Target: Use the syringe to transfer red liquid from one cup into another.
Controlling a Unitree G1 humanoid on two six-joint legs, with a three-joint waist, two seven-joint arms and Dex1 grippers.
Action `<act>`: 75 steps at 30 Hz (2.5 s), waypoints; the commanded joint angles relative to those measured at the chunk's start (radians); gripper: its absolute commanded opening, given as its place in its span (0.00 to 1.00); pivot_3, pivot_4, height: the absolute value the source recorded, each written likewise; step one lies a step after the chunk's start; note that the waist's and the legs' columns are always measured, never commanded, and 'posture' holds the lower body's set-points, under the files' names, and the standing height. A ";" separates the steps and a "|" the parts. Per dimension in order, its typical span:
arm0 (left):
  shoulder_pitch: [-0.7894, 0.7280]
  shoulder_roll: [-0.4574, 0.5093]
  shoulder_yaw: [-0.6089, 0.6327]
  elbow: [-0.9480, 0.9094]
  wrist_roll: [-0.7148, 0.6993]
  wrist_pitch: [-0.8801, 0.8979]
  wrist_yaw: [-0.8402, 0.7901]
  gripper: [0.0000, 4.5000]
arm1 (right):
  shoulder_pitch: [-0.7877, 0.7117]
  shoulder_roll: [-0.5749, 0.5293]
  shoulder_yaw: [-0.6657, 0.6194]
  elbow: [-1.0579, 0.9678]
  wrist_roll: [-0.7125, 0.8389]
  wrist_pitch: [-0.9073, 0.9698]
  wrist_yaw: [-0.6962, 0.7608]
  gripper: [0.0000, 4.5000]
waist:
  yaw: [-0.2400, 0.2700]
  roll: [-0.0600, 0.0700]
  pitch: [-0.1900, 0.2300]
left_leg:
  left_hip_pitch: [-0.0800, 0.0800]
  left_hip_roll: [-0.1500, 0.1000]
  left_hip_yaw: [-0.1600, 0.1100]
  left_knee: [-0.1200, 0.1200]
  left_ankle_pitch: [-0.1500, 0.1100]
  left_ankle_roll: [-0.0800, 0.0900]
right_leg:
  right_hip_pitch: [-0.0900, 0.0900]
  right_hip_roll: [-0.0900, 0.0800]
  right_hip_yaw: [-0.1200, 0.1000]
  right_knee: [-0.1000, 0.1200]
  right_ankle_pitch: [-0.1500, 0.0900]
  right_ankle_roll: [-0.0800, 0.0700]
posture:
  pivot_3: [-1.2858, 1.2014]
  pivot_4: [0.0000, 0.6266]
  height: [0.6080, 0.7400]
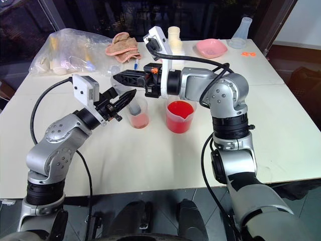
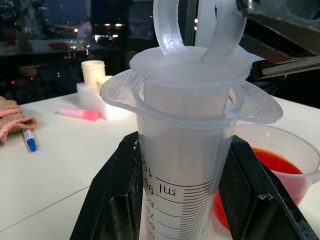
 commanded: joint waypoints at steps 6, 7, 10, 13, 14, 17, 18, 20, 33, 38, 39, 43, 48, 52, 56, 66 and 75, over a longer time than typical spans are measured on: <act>-0.023 0.013 0.067 -0.098 -0.023 -0.055 0.004 0.34 | 0.003 -0.051 -0.035 0.005 -0.019 0.029 -0.020 0.02 | 0.000 0.000 0.000 | 0.000 0.000 0.000 0.000 0.000 0.000 | 0.000 0.000 0.000 0.000 0.000 0.000 | 0.52 0.24 1.00; -0.024 0.013 0.067 -0.096 -0.022 -0.056 0.004 0.34 | 0.001 -0.056 -0.040 0.001 -0.016 0.029 -0.019 0.07 | 0.001 0.000 0.000 | 0.000 0.000 0.000 0.000 0.000 0.000 | 0.000 0.000 0.000 0.000 0.000 0.000 | 0.52 0.24 1.00; -0.025 0.014 0.071 -0.094 -0.020 -0.057 -0.001 0.34 | -0.008 -0.074 -0.056 -0.003 -0.016 0.030 -0.021 0.32 | 0.001 0.001 0.000 | 0.000 0.000 0.000 0.000 0.000 0.000 | 0.000 0.000 0.000 -0.001 0.000 0.000 | 0.52 0.24 1.00; -0.026 0.016 0.074 -0.092 -0.021 -0.058 -0.004 0.34 | -0.012 -0.098 -0.076 -0.004 -0.022 0.033 -0.015 0.53 | 0.001 0.001 0.001 | 0.000 0.000 0.000 -0.001 0.000 0.000 | 0.000 0.000 0.000 -0.001 0.000 0.000 | 0.52 0.24 1.00; -0.025 0.018 0.076 -0.092 -0.022 -0.057 -0.006 0.34 | -0.009 -0.121 -0.093 -0.012 -0.018 0.041 -0.010 0.53 | 0.001 0.001 0.001 | 0.000 0.000 0.000 -0.001 0.000 0.000 | 0.000 0.000 0.000 -0.001 0.000 0.000 | 0.52 0.24 1.00; -0.024 0.022 0.081 -0.091 -0.024 -0.055 -0.008 0.34 | 0.000 -0.179 -0.132 -0.034 0.000 0.060 0.004 0.53 | 0.005 0.001 0.001 | 0.000 0.000 0.000 -0.001 0.000 0.000 | 0.000 0.000 0.000 -0.001 0.000 0.000 | 0.52 0.24 1.00; -0.025 0.022 0.081 -0.089 -0.024 -0.056 -0.008 0.34 | 0.001 -0.187 -0.137 -0.037 0.003 0.063 0.007 0.53 | 0.004 0.001 0.001 | 0.000 0.000 0.000 -0.001 0.000 0.000 | 0.000 0.000 0.000 -0.002 0.000 0.000 | 0.52 0.24 1.00; -0.026 0.025 0.084 -0.090 -0.027 -0.052 -0.008 0.34 | 0.006 -0.211 -0.159 -0.048 0.011 0.073 0.010 0.53 | 0.001 0.001 0.001 | 0.000 0.000 0.000 -0.001 0.000 0.000 | 0.000 0.000 0.000 -0.002 0.000 0.000 | 0.52 0.24 1.00; -0.235 0.100 0.207 0.056 -0.278 0.240 0.060 0.34 | 0.136 -0.249 -0.243 -0.128 0.037 0.094 -0.067 0.53 | 0.000 0.001 0.001 | 0.000 0.000 0.000 -0.002 0.000 0.000 | 0.000 0.000 0.000 -0.002 0.000 0.000 | 0.52 0.24 1.00; -0.362 0.126 0.320 0.223 -0.431 0.378 0.120 0.34 | 0.174 -0.212 -0.257 -0.164 0.053 0.096 -0.112 0.53 | 0.002 0.001 0.001 | 0.000 0.000 0.000 -0.001 0.001 -0.001 | 0.000 0.000 0.000 -0.002 0.000 0.000 | 0.52 0.24 1.00; -0.384 0.140 0.336 0.262 -0.441 0.397 0.126 0.34 | 0.180 -0.206 -0.259 -0.169 0.055 0.096 -0.120 0.53 | 0.002 0.001 0.001 | 0.000 0.000 -0.001 -0.001 0.001 -0.001 | 0.000 0.000 0.000 -0.001 0.000 0.000 | 0.52 0.24 1.00; -0.467 0.214 0.390 0.451 -0.484 0.487 0.123 0.34 | 0.203 -0.183 -0.266 -0.190 0.070 0.095 -0.150 0.53 | 0.000 0.001 0.001 | 0.000 0.000 0.000 -0.001 0.002 -0.004 | 0.000 0.001 0.000 -0.001 0.000 0.000 | 0.52 0.24 1.00; -0.554 0.337 0.352 0.736 -0.448 0.640 0.055 0.34 | 0.235 -0.151 -0.272 -0.222 0.092 0.093 -0.188 0.53 | 0.000 0.001 0.001 | 0.000 0.000 -0.001 -0.001 0.003 -0.005 | -0.001 0.001 0.000 0.002 0.000 0.000 | 0.52 0.24 1.00; -0.624 0.407 0.209 0.925 -0.335 0.696 -0.053 0.34 | 0.255 -0.140 -0.278 -0.254 0.116 0.101 -0.216 0.53 | 0.000 0.001 0.001 | 0.000 -0.001 -0.001 -0.001 0.004 -0.006 | -0.002 0.001 0.000 0.002 0.000 0.000 | 0.52 0.24 1.00; -0.674 0.409 0.082 1.032 -0.239 0.719 -0.158 0.34 | 0.261 -0.190 -0.251 -0.335 0.168 0.127 -0.174 0.53 | 0.002 0.000 0.001 | 0.000 -0.001 -0.001 -0.001 0.004 -0.006 | -0.002 0.001 0.000 0.002 0.000 0.000 | 0.52 0.24 1.00; -0.736 0.317 -0.232 1.267 0.055 0.683 -0.321 0.34 | 0.268 -0.370 -0.074 -0.493 0.192 0.127 -0.028 0.53 | -0.002 0.000 0.001 | -0.001 -0.001 -0.001 -0.003 0.001 -0.001 | -0.003 0.000 0.000 0.001 0.000 0.000 | 0.52 0.24 1.00; -0.819 0.223 -0.309 1.478 0.251 0.604 -0.351 0.34 | 0.338 -0.594 0.208 -0.539 -0.189 -0.126 0.084 0.53 | -0.007 0.000 0.001 | -0.001 0.000 0.001 -0.002 0.000 0.000 | -0.003 0.000 0.001 0.001 0.000 0.000 | 0.52 0.24 1.00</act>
